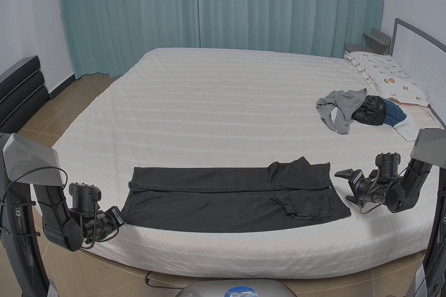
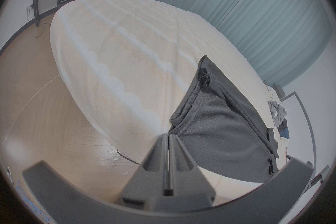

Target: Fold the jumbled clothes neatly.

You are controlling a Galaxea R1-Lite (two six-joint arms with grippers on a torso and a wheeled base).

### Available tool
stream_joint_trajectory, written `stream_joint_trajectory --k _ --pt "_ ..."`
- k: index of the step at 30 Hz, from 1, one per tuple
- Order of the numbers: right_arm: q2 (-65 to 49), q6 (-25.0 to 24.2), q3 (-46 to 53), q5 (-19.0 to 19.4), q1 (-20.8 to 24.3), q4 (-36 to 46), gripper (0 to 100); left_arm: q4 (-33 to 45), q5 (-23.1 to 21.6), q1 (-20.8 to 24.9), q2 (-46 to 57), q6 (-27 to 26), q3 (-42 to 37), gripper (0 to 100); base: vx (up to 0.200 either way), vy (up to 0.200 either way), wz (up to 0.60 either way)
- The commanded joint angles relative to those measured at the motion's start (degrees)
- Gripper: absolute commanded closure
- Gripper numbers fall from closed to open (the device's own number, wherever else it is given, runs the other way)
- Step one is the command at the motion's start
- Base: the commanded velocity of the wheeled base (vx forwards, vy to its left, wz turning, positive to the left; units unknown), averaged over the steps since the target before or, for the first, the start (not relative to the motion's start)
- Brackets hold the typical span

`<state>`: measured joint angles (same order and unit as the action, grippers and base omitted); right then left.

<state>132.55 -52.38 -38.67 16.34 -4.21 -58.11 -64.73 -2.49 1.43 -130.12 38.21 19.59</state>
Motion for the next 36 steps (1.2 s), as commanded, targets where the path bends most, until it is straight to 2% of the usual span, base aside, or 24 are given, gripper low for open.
stream_joint_trajectory --k 1,12,13,24,28,31,32,33,36 --pt "0.1 0.0 0.0 0.0 0.0 0.0 0 0.3 0.2 0.2 0.8 -0.1 -0.5 100 0.0 0.0 0.0" --pt "0.1 0.0 0.0 0.0 0.0 -0.1 0 0.3 1.1 0.2 1.2 -0.7 -0.8 100 0.0 0.0 0.0" --pt "0.1 0.0 0.0 0.0 0.0 -0.1 0 0.2 1.0 0.2 1.4 -0.7 -0.8 0 0.0 0.0 0.0" --pt "0.1 0.0 0.0 0.0 0.0 -0.1 0 0.7 -0.1 -0.1 9.5 0.0 1.4 0 0.0 0.0 0.0" --pt "0.1 0.0 0.0 0.0 0.0 -0.1 0 3.9 -0.6 0.2 10.1 0.0 6.0 0 0.0 0.0 0.0" --pt "0.2 0.1 0.0 0.0 0.3 -0.1 0 12.1 -1.9 0.1 8.7 -0.1 15.1 0 0.0 0.0 0.0" --pt "0.2 0.1 0.0 0.0 0.3 -0.1 0 12.1 -1.9 0.1 8.7 -0.1 15.1 0 0.0 0.0 0.0" --pt "0.2 0.2 0.1 0.0 0.4 -0.1 0 15.7 -3.5 0.0 7.1 -0.2 19.0 0 0.0 0.0 0.0" --pt "0.2 0.2 0.1 0.0 0.5 0.0 0 17.8 -6.6 0.0 3.9 -0.9 23.6 0 0.0 0.0 0.0"
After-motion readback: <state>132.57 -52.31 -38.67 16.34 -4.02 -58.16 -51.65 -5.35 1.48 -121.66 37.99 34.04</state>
